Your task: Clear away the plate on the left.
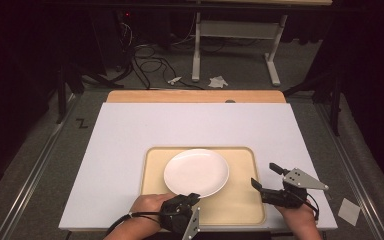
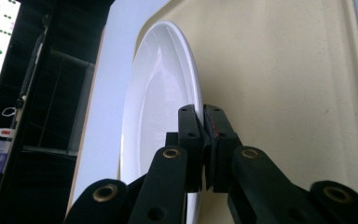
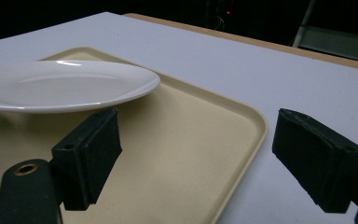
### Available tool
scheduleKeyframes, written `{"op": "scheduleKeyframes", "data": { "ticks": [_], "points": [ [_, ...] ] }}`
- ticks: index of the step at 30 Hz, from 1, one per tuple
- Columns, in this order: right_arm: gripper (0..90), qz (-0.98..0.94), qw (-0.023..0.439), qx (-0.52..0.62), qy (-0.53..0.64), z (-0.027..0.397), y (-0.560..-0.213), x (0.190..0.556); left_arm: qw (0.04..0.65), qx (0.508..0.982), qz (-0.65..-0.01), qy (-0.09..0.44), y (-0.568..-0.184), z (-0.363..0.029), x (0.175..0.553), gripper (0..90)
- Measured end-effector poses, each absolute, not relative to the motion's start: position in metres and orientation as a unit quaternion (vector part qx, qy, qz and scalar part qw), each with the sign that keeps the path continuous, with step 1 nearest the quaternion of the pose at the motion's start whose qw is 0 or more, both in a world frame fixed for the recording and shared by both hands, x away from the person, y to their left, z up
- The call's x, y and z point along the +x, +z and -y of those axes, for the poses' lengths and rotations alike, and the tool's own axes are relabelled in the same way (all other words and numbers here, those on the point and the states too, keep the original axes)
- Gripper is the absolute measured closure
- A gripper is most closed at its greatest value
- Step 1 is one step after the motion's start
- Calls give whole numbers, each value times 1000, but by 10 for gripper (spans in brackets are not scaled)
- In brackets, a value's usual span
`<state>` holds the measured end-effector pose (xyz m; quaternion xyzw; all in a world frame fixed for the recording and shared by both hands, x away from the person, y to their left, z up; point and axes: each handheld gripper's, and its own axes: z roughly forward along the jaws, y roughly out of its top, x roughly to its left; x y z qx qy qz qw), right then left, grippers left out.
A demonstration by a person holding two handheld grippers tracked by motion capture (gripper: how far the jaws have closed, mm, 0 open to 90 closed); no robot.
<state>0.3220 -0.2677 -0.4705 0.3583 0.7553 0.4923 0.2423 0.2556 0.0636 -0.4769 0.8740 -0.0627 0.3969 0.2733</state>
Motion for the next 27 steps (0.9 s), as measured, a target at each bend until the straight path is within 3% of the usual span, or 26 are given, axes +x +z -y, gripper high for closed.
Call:
{"op": "scheduleKeyframes", "data": {
  "ticks": [27],
  "points": [
    [165, -756, 243, 354, 495, 268, -470, 322, 279, 881, 64, 376, -489, -59, 260, 871]
  ]
}}
